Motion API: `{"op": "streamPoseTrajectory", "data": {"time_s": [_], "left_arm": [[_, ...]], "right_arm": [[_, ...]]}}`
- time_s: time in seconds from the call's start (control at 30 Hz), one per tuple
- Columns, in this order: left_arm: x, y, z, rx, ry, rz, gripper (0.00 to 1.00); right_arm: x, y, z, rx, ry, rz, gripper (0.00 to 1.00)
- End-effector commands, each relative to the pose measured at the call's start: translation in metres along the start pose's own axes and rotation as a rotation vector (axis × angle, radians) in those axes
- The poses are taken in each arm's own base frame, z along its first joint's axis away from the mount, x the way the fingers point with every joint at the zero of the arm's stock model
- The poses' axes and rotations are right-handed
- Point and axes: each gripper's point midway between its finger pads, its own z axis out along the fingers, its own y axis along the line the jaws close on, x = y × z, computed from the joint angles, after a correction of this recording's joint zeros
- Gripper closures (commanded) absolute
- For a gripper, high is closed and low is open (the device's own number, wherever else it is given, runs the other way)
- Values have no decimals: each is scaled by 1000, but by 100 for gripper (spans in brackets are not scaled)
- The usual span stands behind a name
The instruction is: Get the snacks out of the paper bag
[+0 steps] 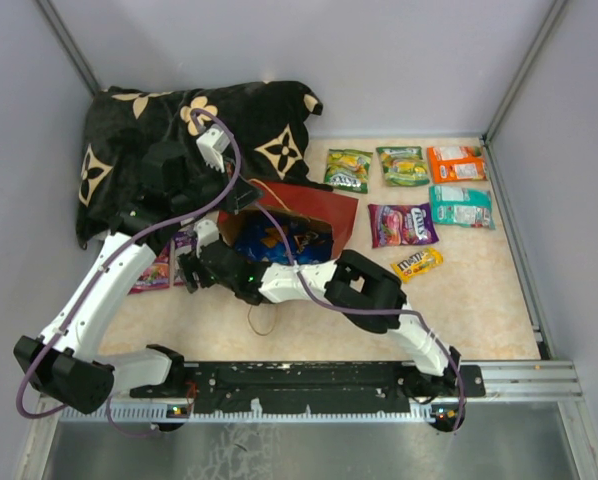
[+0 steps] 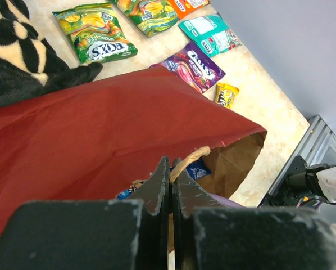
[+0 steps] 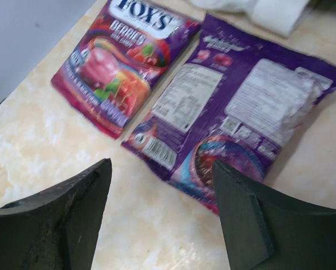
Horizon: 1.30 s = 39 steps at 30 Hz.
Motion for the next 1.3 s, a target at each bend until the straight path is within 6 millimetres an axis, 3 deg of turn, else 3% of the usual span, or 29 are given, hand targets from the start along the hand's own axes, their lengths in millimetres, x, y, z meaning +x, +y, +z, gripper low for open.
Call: {"op": "streamPoseTrajectory", "data": {"time_s": [0.0,0.13,0.27,0.4,0.47,0.53,0.63,0.77,0.83,0.93,1.03,1.1,1.2,1.27], "left_arm": [[-10,-6,-7,18,-37,12,100],[-10,-5,-7,16,-36,12,100],[-9,-3,-6,9,-35,12,100],[-5,4,-1,-13,-25,6,100],[-4,-1,1,18,-6,-1,100],[-3,1,3,15,-6,-5,100],[-7,3,0,-4,-15,4,100],[-12,1,-7,-25,-44,7,100],[-12,-1,-9,-19,-47,-5,100],[-9,-9,-10,-4,-63,-36,100],[-5,-20,-8,-18,-96,-44,100],[5,-37,3,-33,-87,-21,100],[13,-54,16,-71,-68,6,100],[16,-60,24,-106,-67,22,100]], "right_arm": [[-54,-29,7,126,-122,84,29],[-39,-43,13,187,-91,69,33],[-44,-15,-6,44,-121,47,33],[-49,23,-61,-96,-181,-79,22],[-50,28,-96,-83,-212,-106,10],[-46,36,-131,-178,-245,-139,6],[-57,32,-189,-270,-366,-51,1],[-75,25,-245,-301,-413,48,1],[-77,21,-259,-288,-382,130,1],[-91,-3,-280,-199,-445,353,3],[-100,-23,-307,-214,-584,612,19],[-101,-25,-318,-215,-642,706,21],[-98,-22,-318,-107,-662,775,22],[-79,-24,-306,-4,-610,855,23]]}}
